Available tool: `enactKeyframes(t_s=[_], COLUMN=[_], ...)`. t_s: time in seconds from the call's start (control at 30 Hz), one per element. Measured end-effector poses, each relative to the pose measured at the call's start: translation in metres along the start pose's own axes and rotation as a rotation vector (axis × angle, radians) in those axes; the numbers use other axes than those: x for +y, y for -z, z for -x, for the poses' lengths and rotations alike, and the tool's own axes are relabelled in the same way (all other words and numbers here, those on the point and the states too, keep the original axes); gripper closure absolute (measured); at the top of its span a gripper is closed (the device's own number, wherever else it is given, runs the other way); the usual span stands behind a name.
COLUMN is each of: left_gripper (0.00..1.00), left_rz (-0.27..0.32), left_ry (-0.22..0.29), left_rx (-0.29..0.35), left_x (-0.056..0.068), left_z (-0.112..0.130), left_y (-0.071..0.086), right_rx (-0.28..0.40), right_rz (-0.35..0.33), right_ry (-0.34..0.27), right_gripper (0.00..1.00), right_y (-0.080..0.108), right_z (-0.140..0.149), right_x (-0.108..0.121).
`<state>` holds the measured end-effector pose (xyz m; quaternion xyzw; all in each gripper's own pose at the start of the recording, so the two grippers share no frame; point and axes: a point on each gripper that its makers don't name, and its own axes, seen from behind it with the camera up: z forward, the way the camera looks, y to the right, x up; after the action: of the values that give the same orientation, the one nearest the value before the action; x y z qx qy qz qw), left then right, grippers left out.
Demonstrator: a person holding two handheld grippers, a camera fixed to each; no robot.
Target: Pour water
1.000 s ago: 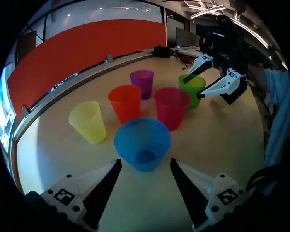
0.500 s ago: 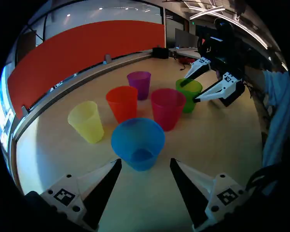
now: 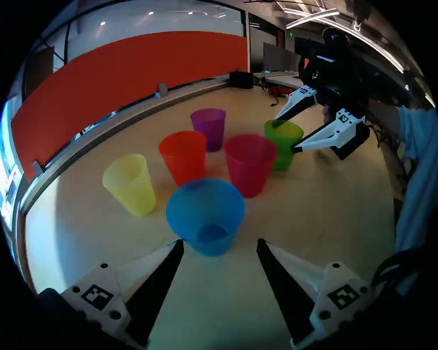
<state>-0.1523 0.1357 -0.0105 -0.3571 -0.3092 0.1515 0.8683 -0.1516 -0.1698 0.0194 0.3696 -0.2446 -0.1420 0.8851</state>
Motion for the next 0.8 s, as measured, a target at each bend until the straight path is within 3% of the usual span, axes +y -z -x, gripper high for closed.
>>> enactKeyframes(t_s=[0.3,0.8], left_gripper=[0.07,0.07], left_rz=[-0.012,-0.086], left_ry=[-0.001,0.043], left_rx=[0.009,0.077], left_x=[0.004,0.006], left_z=[0.003,0.000], left_y=[0.010,0.038], right_rx=[-0.008,0.054], right_rz=[0.013,0.082], right_ry=[0.007,-0.034], right_gripper=[0.00,0.00], right_y=[0.021,0.063], right_z=[0.009,0.007], right_x=[-0.004,-0.012])
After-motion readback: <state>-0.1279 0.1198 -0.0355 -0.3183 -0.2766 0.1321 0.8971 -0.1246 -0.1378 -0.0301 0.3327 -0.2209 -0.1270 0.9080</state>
